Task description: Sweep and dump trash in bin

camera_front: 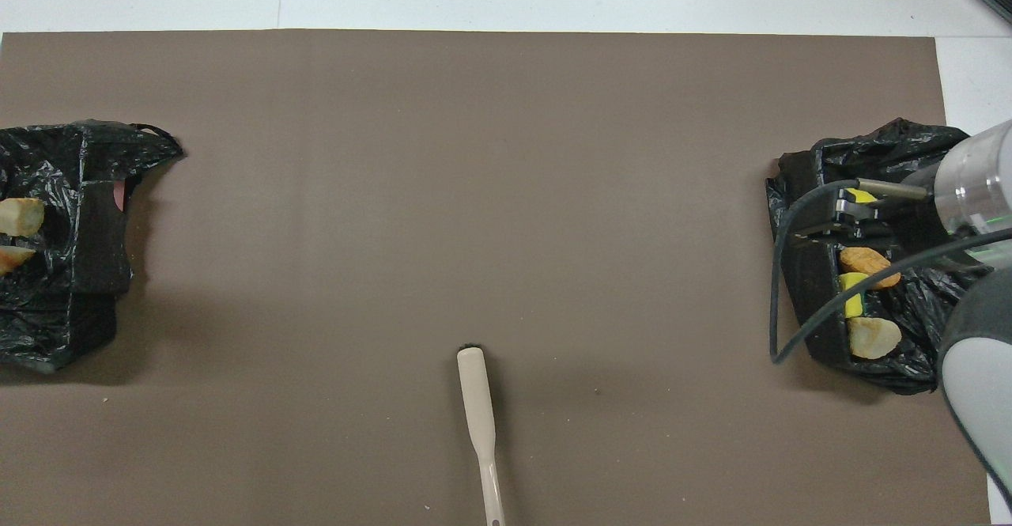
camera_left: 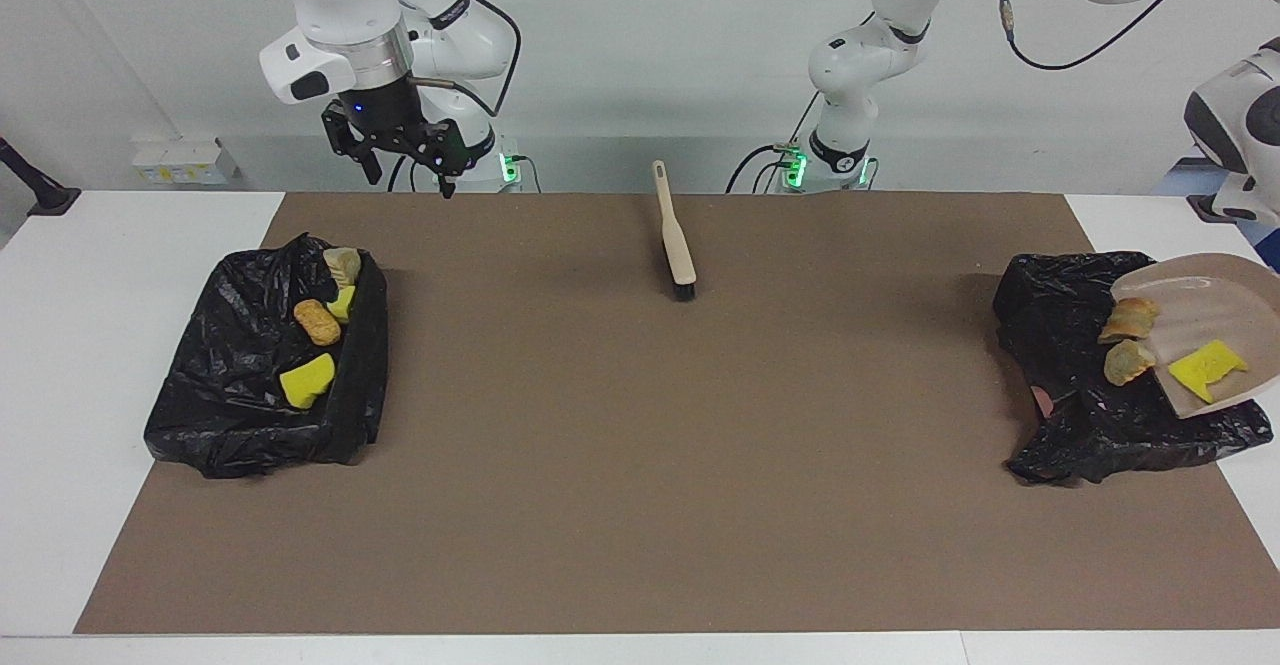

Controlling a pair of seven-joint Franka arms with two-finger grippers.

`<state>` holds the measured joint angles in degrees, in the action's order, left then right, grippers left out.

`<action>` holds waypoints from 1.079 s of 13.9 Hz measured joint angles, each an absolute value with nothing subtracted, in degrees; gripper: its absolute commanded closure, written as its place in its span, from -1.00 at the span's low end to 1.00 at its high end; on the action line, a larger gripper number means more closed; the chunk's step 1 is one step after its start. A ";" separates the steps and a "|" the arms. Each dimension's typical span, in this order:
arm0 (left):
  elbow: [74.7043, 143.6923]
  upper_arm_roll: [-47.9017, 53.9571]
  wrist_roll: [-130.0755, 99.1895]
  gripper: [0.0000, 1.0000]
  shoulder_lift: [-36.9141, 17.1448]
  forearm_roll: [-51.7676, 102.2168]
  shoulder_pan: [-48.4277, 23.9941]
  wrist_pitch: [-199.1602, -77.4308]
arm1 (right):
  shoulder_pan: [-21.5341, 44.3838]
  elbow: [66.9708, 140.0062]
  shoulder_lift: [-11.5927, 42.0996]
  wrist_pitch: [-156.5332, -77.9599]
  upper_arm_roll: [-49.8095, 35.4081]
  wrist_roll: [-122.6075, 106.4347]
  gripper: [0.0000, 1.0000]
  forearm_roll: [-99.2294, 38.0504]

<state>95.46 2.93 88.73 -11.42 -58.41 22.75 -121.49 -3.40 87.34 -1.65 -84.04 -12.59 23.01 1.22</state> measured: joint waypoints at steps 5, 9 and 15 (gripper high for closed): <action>97.32 2.93 86.57 1.00 -8.05 -64.68 22.66 -120.45 | -3.60 86.86 -1.04 -83.47 -12.67 23.01 -1.00 1.28; 97.35 3.64 86.58 1.00 -5.31 -64.66 21.84 -117.99 | -0.59 86.58 -0.87 -82.83 -8.76 23.01 -1.00 1.27; 97.89 4.15 80.81 1.00 -3.91 -49.25 14.67 -106.92 | 1.44 85.58 -0.76 -82.14 -5.28 23.01 -1.00 1.27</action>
<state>97.89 4.15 80.81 -3.91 -49.25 14.67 -106.92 1.44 85.58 -0.76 -82.14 -5.28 23.01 1.27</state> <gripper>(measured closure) 0.683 0.000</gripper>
